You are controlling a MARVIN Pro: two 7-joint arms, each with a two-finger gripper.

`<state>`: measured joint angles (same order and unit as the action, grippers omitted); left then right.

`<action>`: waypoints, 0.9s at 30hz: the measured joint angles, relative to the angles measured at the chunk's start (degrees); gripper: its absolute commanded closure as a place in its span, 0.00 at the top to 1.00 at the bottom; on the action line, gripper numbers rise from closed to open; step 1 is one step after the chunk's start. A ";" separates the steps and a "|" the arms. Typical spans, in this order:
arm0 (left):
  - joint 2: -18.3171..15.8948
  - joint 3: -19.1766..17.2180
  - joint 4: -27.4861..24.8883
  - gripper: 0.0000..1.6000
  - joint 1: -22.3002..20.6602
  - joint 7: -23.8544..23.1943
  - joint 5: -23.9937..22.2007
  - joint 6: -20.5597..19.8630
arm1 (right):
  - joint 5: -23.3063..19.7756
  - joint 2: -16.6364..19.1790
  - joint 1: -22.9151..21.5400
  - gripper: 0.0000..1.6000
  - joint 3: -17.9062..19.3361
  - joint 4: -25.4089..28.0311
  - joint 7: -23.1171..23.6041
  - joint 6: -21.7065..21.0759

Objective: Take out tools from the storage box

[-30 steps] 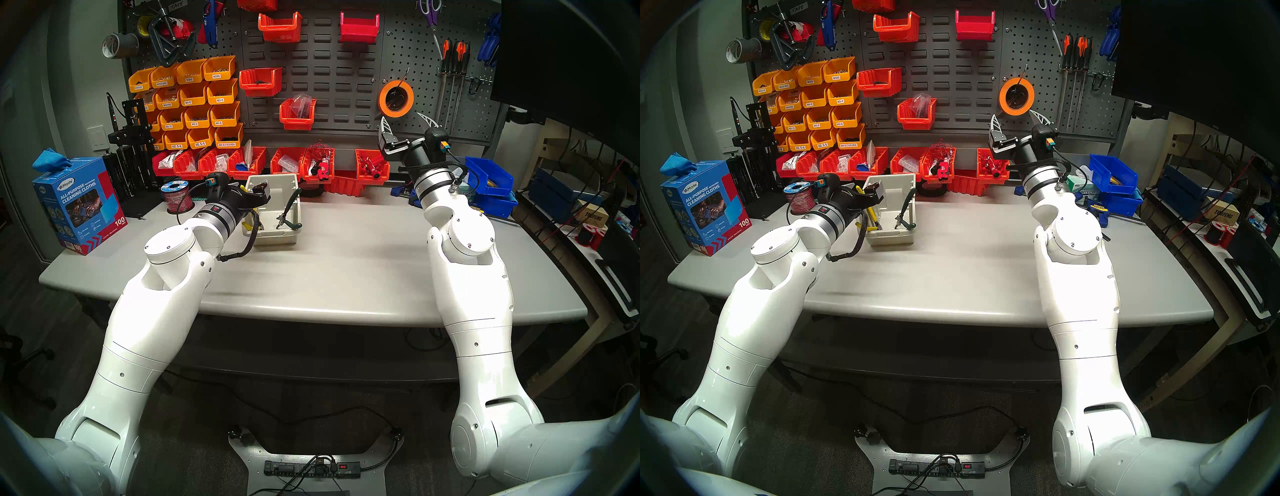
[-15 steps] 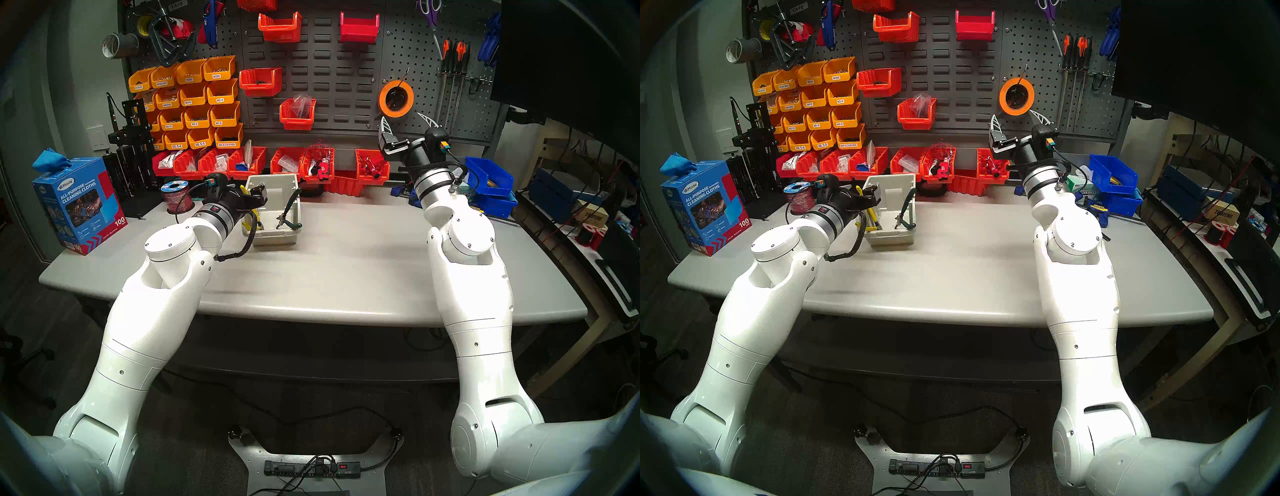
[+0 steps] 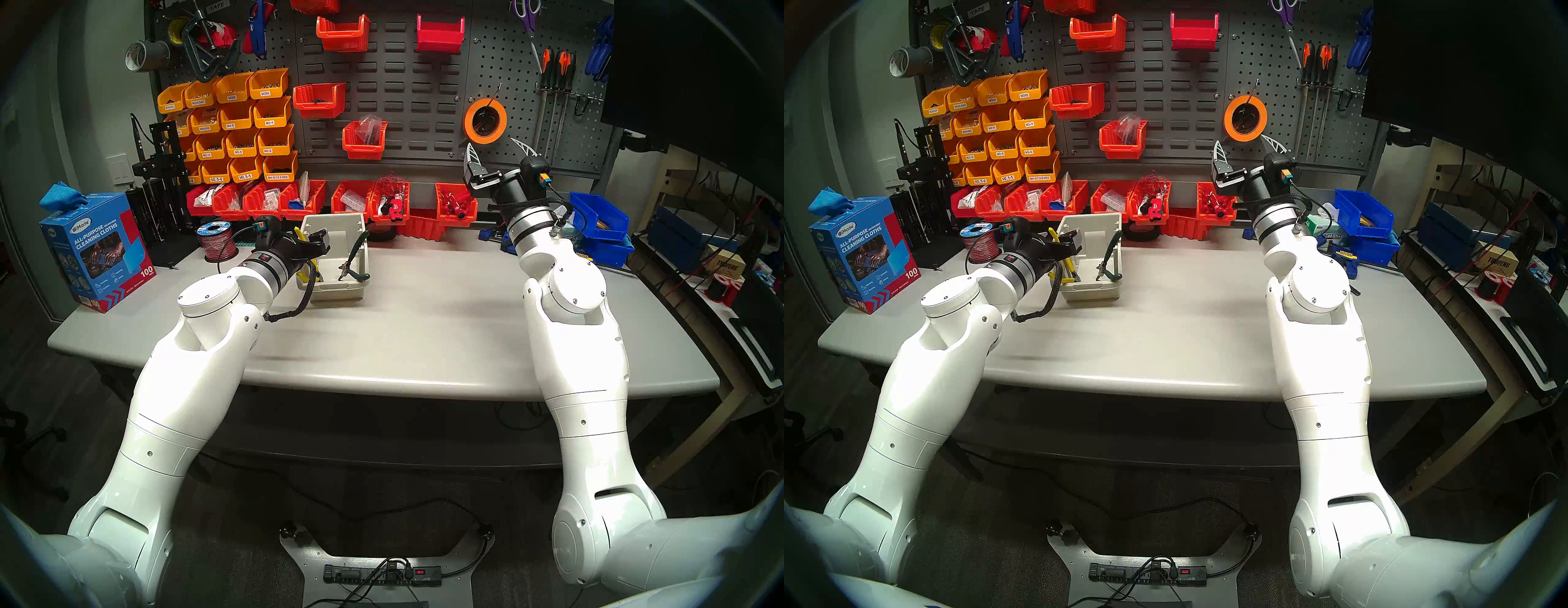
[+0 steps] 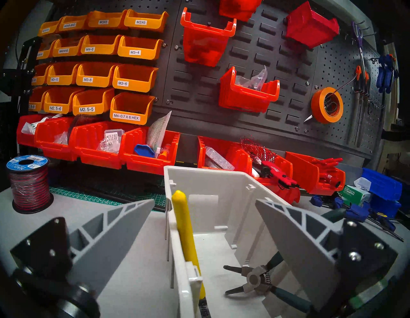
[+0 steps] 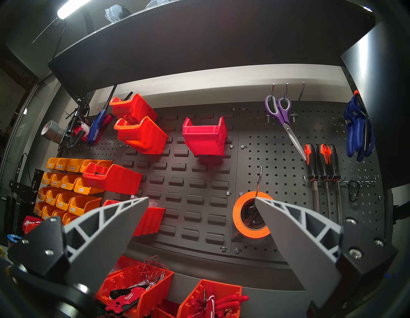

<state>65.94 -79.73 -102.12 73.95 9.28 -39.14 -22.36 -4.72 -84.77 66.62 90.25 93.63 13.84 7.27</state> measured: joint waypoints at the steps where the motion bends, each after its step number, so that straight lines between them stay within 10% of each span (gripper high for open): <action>1: 0.00 0.02 0.06 0.65 -0.03 -0.09 0.13 0.17 | 0.00 0.00 0.00 1.00 0.00 0.00 0.00 0.00; 4: -0.06 0.07 0.23 0.46 -0.12 -0.32 0.60 0.55 | 0.00 0.00 0.00 1.00 0.00 0.00 0.00 0.00; 27: 0.83 0.95 2.50 0.47 -1.53 -1.49 2.60 1.59 | 0.00 0.00 0.00 1.00 0.00 -0.01 -0.01 0.00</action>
<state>66.77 -78.78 -99.61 72.42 7.79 -36.54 -20.77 -4.72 -84.77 66.63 90.25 93.62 13.83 7.27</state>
